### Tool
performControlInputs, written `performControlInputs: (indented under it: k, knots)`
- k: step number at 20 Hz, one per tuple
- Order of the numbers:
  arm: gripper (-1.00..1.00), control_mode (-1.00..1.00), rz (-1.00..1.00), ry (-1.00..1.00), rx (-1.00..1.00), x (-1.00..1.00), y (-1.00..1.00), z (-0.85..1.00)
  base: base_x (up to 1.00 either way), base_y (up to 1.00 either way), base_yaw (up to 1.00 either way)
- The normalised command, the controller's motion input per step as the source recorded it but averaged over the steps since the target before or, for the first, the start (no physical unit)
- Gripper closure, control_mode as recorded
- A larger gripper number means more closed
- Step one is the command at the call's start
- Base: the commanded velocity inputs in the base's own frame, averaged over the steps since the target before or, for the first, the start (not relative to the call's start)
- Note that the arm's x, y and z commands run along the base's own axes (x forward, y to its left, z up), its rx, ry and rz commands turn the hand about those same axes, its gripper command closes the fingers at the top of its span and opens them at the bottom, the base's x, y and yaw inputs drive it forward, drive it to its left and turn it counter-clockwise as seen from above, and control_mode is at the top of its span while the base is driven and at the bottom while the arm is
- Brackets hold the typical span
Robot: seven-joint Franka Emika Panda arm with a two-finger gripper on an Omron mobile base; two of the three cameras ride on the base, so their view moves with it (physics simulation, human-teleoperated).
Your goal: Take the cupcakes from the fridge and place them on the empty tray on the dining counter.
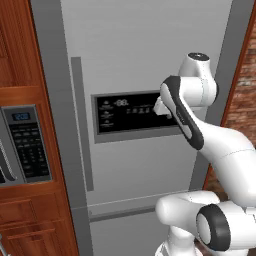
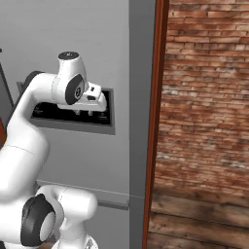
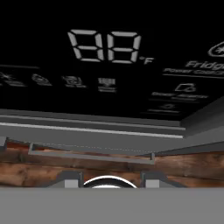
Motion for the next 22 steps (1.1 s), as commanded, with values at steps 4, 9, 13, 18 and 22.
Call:
performControlInputs:
  k: [4, 9, 13, 18, 22]
  knots:
    - [-1.00, -1.00, 0.00, -0.08, 0.00, -0.36, 0.01, 0.00, 0.00, 0.00, 0.00]
    - [-1.00, -1.00, 0.00, -0.08, 0.00, -0.73, 0.00, -0.05, 0.00, 0.00, 0.00]
    - [-1.00, -1.00, 0.00, -0.06, 0.00, -0.71, -0.08, -0.14, 0.00, 0.00, 0.00]
    - [-1.00, -1.00, 0.00, -0.01, 0.00, -0.59, -0.12, -0.13, 0.00, 0.00, 0.00]
    - [-1.00, -1.00, 0.00, -0.03, 0.00, -0.63, -0.15, -0.04, 0.00, 0.00, 0.00]
